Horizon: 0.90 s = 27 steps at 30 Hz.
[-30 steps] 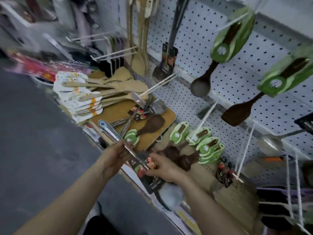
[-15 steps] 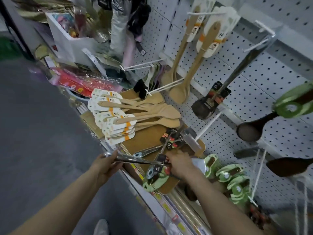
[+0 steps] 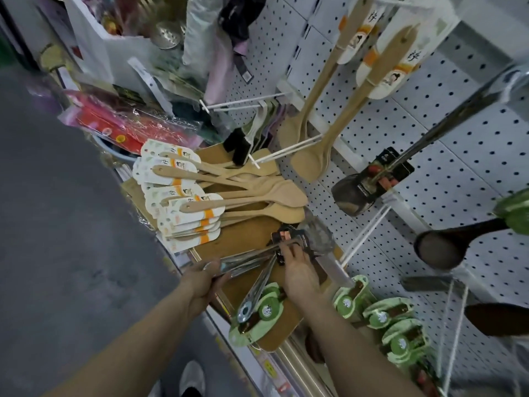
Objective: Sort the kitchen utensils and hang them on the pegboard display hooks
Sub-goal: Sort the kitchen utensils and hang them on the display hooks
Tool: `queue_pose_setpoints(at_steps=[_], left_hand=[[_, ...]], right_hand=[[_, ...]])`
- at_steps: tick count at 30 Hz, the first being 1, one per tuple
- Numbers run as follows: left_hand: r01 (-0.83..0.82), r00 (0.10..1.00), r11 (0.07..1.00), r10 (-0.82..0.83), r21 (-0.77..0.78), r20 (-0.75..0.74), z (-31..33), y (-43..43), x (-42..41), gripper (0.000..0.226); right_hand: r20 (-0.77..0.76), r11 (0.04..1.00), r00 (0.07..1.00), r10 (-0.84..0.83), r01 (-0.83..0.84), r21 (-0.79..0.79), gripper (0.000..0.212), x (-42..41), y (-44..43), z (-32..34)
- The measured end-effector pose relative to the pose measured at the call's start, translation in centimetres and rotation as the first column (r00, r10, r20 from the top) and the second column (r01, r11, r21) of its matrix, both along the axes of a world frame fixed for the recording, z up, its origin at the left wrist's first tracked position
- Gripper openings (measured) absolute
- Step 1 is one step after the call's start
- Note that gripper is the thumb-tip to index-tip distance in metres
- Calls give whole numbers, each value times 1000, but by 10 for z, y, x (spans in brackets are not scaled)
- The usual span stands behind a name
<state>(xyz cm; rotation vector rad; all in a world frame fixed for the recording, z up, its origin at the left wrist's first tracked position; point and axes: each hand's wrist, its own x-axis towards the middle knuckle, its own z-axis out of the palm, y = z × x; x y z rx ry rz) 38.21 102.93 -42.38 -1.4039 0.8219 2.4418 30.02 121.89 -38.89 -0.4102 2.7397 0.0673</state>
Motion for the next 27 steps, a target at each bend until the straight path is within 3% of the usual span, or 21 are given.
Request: queue_pose_setpoints(at_steps=[7,14,21,27], left_hand=[[182,983,954,-178,-239,37,-11,17,-10,47],[155,981,905,-190,-396,-51,23,-9,-4,37],[221,938,628,-347,-746,-14,78,-48,14,22],[297,900,376,-416,-878,127,114,-101,38,30]], right_hand=[[-11,997,1000,22,-22,-70,78,9,-6,-6],[-38,977,992,119,-123,-174,63,15,-42,10],[-99,924,975,198,-220,-313,61,23,-103,45],[-142,855,945,296,-328,-402,63,33,-156,78]])
